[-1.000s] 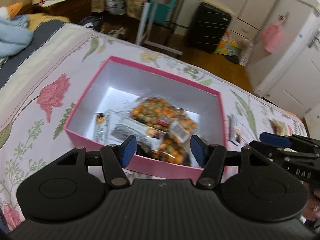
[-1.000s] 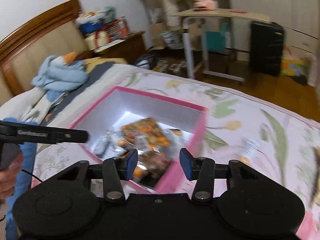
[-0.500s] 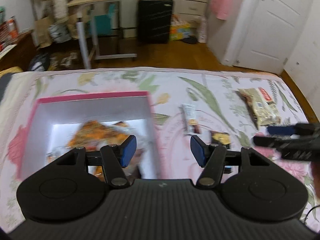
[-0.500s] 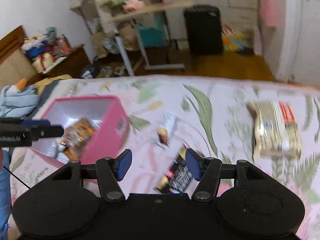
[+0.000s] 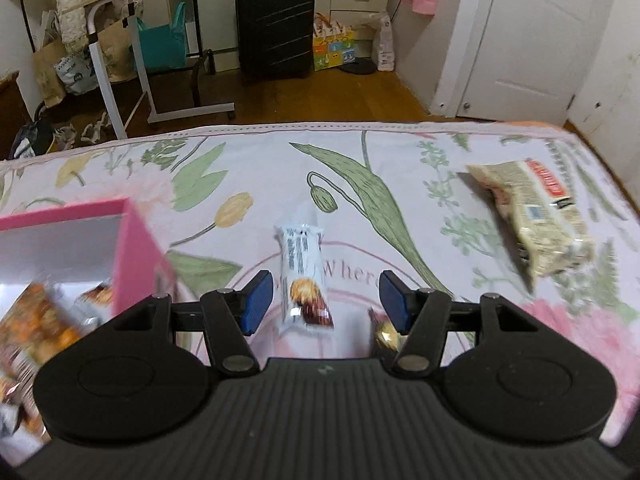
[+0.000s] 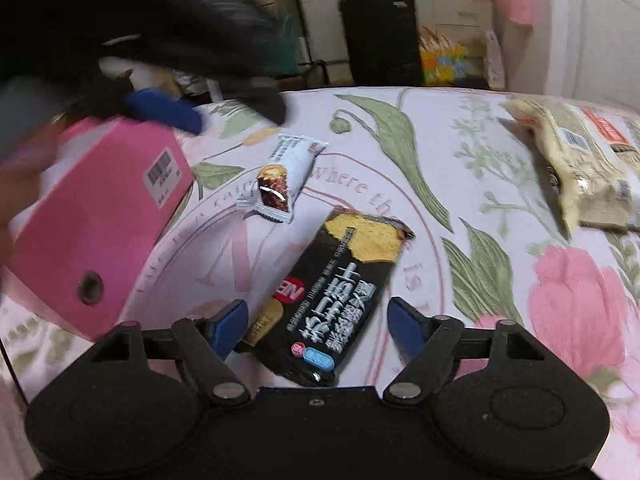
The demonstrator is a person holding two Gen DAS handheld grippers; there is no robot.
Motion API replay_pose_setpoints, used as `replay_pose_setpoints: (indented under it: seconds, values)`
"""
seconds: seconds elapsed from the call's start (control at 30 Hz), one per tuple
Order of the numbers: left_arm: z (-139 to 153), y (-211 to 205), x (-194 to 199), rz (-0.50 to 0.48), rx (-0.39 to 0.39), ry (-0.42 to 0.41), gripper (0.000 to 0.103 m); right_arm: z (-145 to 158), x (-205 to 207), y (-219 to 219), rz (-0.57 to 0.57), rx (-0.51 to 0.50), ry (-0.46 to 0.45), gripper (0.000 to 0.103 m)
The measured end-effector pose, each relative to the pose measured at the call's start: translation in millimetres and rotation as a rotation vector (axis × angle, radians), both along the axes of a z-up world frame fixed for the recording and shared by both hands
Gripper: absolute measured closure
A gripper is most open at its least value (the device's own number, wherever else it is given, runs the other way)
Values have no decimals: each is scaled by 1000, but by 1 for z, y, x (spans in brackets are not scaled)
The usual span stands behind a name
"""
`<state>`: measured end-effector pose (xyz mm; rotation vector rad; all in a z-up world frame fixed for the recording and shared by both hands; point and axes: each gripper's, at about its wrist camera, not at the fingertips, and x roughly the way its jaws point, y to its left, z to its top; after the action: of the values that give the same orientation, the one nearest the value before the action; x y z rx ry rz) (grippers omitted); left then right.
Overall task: Organize snacks
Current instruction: 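Move both grippers from the box back to the snacks on the bed, then grasp the small white wafer bar with the left gripper while the right gripper grasps the black cracker pack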
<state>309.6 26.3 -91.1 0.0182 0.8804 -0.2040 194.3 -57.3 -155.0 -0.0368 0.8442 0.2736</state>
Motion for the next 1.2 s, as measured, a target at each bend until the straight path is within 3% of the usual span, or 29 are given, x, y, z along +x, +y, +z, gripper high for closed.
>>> replay_pose_setpoints:
  seconds: [0.07,0.13,0.3,0.37,0.43,0.6,0.67,0.73,0.83,0.93,1.0,1.2]
  values:
    - [-14,-7,15,10,44,8,46,-4,2,11,43,-70,-27,13]
    - [-27,-10,24,22,77,14,46,-7,5,14,54,-77,-31,13]
    - [-52,-1,32,68,61,65,45,-2,-1,6,81,-92,-41,13]
    - [-58,0,33,67,72,71,45,1,-5,-2,74,-112,-33,16]
    - [-61,-1,33,59,62,59,44,5,-10,-12,88,-81,-12,39]
    - [-73,-9,35,39,95,44,44,15,-12,-27,91,-56,39,41]
    - [-72,-7,33,38,88,35,51,15,-8,-28,75,-51,57,39]
    - [-71,-5,34,38,72,39,57,13,-3,-26,59,-45,68,31]
    - [-72,-3,34,32,58,43,63,5,3,-18,46,-83,44,30]
    - [-72,-5,31,14,56,29,72,-1,3,-13,21,-133,-23,39]
    - [-70,-7,27,5,67,19,74,1,5,-16,-5,-117,-15,45]
    - [-62,3,19,0,70,23,75,12,6,-33,-57,-70,16,48]
